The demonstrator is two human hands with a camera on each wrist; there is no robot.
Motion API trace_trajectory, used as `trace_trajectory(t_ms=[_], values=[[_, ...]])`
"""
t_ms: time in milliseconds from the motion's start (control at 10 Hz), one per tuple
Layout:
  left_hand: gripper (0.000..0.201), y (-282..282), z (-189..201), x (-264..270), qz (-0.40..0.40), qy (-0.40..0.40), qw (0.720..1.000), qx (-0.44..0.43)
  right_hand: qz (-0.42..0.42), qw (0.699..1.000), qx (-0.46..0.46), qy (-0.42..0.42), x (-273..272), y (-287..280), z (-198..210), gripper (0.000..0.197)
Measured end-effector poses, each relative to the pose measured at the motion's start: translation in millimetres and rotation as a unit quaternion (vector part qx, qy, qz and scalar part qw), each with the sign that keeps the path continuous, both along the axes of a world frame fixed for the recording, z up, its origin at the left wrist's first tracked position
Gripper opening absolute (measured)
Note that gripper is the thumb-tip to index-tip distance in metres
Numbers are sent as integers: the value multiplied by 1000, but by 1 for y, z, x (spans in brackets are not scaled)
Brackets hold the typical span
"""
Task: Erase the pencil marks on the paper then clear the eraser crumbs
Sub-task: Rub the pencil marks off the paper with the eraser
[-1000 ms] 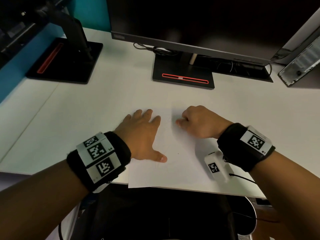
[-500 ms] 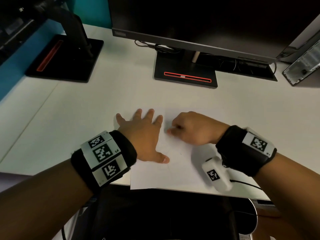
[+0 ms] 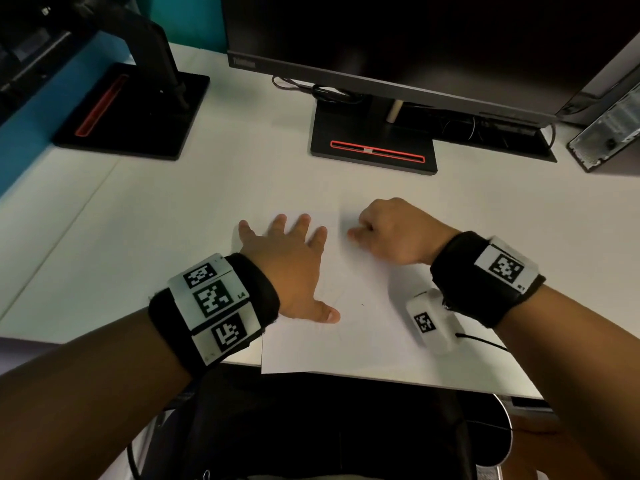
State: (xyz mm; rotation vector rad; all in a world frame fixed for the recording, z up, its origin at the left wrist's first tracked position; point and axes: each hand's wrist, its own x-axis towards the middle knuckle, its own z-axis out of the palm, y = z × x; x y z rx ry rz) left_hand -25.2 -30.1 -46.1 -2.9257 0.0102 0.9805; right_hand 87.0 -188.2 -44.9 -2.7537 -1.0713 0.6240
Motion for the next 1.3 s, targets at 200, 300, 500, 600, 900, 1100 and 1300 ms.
trace_trajectory(t_ms=[200,300,500,600,900,1100,1300], values=[[129,0,0,0,-1,2,1000,2,32,999,-33,27,2,0,2,49],[129,0,0,0,-1,1,1000,1,-9,1000,-12,-3,12,1,3,49],[129,0,0,1,-3,1,1000,2,35,999,-29,26,8,0,0,50],[130,1,0,0,-4,3,1000,2,-6,1000,-9,-5,15,2,2,49],[129,1,-1,1,-7,-1,1000,3,-13,1000,0,1,15,4,1,48],[129,1,-1,0,-10,-2,1000,7,51,998,-25,33,5,7,0,49],[129,2,-2,-1,-11,-7,1000,5,58,998,6,9,1,14,-5,48]])
